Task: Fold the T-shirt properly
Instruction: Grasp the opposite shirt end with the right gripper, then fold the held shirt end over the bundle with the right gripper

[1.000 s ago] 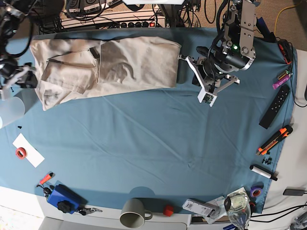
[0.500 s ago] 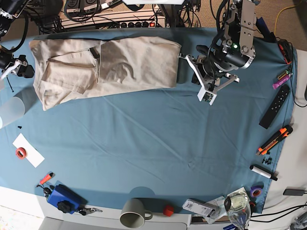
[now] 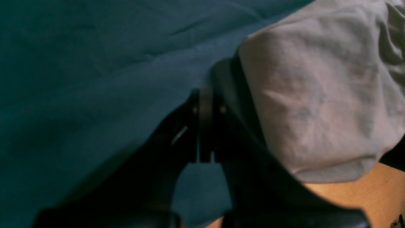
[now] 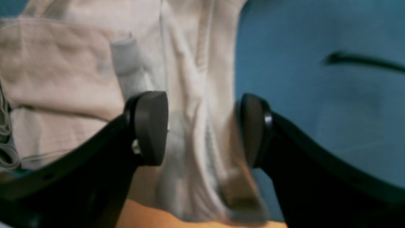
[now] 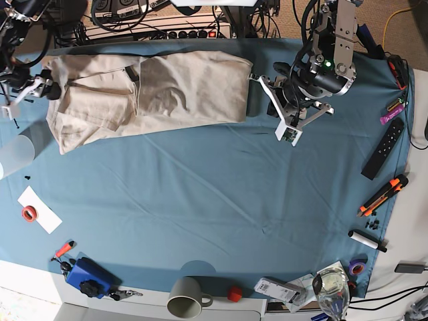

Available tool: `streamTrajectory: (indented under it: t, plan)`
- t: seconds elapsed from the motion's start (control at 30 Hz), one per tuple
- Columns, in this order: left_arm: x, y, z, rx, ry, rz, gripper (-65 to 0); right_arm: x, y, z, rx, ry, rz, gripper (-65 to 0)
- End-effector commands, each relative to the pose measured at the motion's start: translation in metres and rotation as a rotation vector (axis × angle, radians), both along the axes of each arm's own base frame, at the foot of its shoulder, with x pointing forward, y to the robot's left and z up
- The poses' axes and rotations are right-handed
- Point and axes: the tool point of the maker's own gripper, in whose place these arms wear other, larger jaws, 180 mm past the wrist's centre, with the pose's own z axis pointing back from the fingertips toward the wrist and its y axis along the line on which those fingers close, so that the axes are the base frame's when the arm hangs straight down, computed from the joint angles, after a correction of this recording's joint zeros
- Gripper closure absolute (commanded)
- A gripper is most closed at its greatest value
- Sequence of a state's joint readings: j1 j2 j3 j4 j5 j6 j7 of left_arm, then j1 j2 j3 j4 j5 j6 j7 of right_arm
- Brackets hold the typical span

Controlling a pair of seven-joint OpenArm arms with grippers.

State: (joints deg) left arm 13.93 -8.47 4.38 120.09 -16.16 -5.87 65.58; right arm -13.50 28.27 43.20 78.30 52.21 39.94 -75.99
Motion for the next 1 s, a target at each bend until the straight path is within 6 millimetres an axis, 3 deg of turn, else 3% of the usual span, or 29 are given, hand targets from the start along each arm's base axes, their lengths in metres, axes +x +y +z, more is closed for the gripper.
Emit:
streamTrajectory:
  t: [0.0, 0.3, 0.37, 0.47, 0.53, 0.7, 0.87, 0.97]
  plan:
    - [0.005, -0.002, 0.009, -0.016, -0.036, -0.003, 0.0, 0.005, -0.003, 0.007, -0.019, -0.012, 0.018, -35.9]
    - [0.005, -0.002, 0.009, -0.016, -0.037, -0.003, 0.0, 0.006, 0.045, -0.022, 0.036, 0.069, 0.158, -35.0]
    - [0.005, -0.002, 0.009, -0.016, -0.036, -0.003, 0.0, 0.005, 0.05, -0.026, 0.037, 0.084, 0.178, -27.7]
    - [0.005, -0.002, 0.009, -0.016, -0.036, -0.003, 0.0, 0.004, 0.05, -0.027, 0.028, 0.093, 0.179, -9.0]
    - [0.005, -0.002, 0.009, -0.016, -0.036, -0.003, 0.0, 0.008, 0.046, -0.025, 0.018, 0.074, 0.164, 0.0]
    - [0.005, -0.002, 0.009, -0.016, -0.035, -0.003, 0.0, 0.04, 0.017, -0.009, -0.119, 0.004, 0.117, 0.0]
    - [0.005, -0.002, 0.009, -0.015, -0.036, -0.003, 0.0, 0.092, -0.016, 0.028, -0.262, -0.092, 0.014, 0.0]
    - [0.005, -0.002, 0.009, -0.015, -0.035, -0.003, 0.0, 0.113, -0.023, 0.047, -0.292, -0.133, -0.014, 0.0]
